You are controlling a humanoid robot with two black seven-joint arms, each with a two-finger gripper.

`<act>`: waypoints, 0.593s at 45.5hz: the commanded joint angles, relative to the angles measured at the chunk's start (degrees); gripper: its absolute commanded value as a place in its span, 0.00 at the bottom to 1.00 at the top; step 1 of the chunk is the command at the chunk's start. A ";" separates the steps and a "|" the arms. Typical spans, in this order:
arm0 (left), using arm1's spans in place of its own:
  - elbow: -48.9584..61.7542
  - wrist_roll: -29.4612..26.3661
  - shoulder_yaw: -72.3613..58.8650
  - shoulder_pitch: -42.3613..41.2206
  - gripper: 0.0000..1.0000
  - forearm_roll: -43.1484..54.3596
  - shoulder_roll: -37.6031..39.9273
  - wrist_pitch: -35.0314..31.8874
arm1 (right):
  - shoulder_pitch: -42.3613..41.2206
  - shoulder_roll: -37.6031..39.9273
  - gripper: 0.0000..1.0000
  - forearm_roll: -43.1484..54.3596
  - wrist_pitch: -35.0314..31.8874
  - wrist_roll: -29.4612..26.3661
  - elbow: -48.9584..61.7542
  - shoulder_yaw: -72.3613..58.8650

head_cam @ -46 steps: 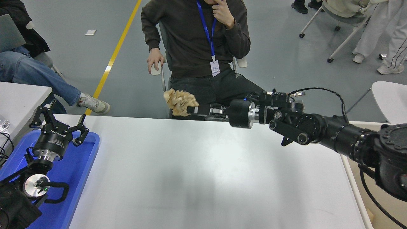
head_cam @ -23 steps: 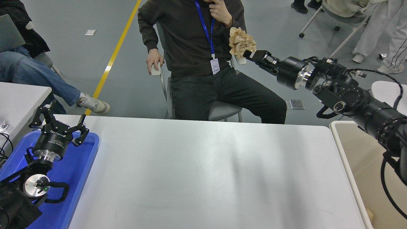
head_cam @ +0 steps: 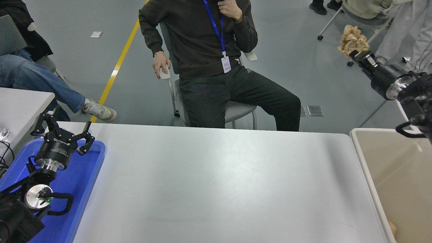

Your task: Clean the table surface

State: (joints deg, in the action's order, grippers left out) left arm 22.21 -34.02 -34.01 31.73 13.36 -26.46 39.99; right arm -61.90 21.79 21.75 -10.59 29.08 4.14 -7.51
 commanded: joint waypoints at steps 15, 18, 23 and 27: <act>0.03 0.01 0.00 0.00 1.00 0.00 0.00 0.00 | 7.67 8.27 0.00 -3.91 0.66 -22.74 5.97 0.39; 0.03 0.01 0.00 0.00 1.00 0.00 0.00 0.00 | 8.90 8.44 0.00 -4.08 0.75 -24.94 6.06 0.57; -0.06 0.01 0.00 0.00 1.00 0.00 0.00 0.00 | 11.19 8.36 0.00 -4.08 1.10 -28.02 6.06 0.57; -0.06 0.01 0.00 0.00 1.00 0.00 0.00 0.00 | 13.38 8.18 0.00 -4.08 1.71 -29.69 6.06 0.57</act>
State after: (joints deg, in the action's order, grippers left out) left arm 22.22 -34.03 -34.01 31.72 13.36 -26.45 39.99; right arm -53.24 29.45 18.01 -9.76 6.23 9.34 -7.07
